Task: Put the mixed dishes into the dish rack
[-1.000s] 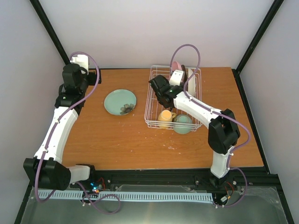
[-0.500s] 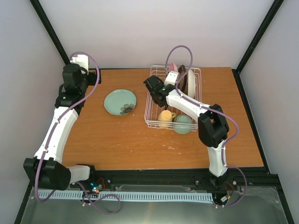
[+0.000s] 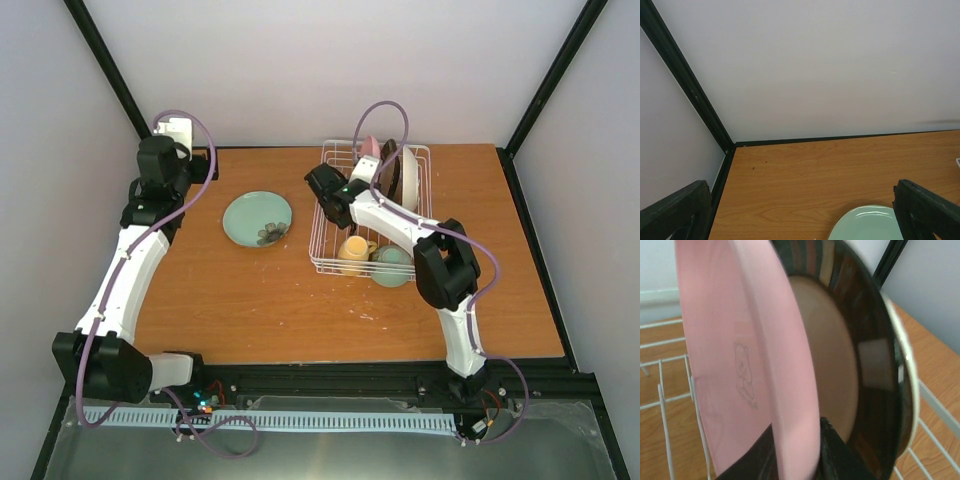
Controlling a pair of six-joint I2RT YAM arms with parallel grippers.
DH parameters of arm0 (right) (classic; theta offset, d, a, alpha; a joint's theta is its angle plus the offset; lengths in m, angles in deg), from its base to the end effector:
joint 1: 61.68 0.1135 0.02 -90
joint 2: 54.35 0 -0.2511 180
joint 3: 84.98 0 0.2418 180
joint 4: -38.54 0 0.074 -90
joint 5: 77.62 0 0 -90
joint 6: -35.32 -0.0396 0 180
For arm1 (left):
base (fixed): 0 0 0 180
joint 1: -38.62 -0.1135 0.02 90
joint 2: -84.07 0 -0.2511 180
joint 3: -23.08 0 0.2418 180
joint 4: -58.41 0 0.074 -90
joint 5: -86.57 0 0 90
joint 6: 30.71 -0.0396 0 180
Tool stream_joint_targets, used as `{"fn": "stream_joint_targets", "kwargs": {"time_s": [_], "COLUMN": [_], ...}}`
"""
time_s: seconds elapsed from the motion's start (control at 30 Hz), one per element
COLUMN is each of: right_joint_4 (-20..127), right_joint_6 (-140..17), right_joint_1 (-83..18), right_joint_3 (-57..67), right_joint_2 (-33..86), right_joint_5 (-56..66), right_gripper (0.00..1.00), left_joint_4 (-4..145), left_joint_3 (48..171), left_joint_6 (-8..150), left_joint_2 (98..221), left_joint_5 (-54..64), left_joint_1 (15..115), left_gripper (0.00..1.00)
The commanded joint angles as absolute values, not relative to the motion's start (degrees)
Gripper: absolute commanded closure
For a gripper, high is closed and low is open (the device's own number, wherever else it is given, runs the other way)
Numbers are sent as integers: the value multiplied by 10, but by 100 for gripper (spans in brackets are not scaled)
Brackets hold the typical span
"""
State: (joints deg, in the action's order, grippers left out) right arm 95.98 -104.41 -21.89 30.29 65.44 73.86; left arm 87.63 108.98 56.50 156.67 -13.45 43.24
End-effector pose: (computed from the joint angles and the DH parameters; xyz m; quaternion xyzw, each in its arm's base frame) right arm 0.3523 0.2481 0.2304 0.1956 0.8200 -0.2055 0.4970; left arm 0.2885 -0.0164 0.3777 -0.0011 0.7969 0.0601 0.6011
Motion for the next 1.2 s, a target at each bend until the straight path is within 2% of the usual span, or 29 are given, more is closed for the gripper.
{"fn": "stream_joint_targets", "kwargs": {"time_s": [0.0,0.1,0.3,0.37,0.43,0.5,0.57,0.63,0.77,0.83,1.03,1.17], "right_joint_4": [1006,1015,1027,1022,1012,1000,1006,1012,1024,1027,1015,963], "right_joint_6": [-1055,-1057,-1069,-1069,-1067,-1056,-1056,-1057,-1067,-1068,-1067,-1035], "right_joint_1": [-218,-219,-218,-217,-216,-216,-216,-216,-216,-216,-216,-214], "right_joint_3": [308,319,313,303,290,283,287,293,296,296,277,242], "right_joint_2": [692,700,689,678,667,660,663,665,661,653,619,576], "right_joint_5": [687,681,685,690,695,696,697,694,702,707,714,696], "right_gripper": [82,76,76,82,96,97,86,81,57,49,38,36], "left_joint_4": [878,879,885,885,888,891,890,890,891,892,894,891], "left_joint_3": [1105,1106,1111,1112,1116,1118,1117,1116,1114,1113,1112,1109], "left_joint_6": [556,556,558,559,560,561,561,561,559,559,562,572], "left_joint_2": [1566,1571,1572,1572,1573,1574,1572,1572,1574,1575,1579,1577], "left_joint_5": [-134,-138,-139,-139,-138,-137,-137,-140,-145,-147,-147,-139], "left_joint_1": [434,434,434,434,434,434,434,434,434,434,434,434], "left_gripper": [0,0,0,0,0,0,0,0,0,0,0,0]}}
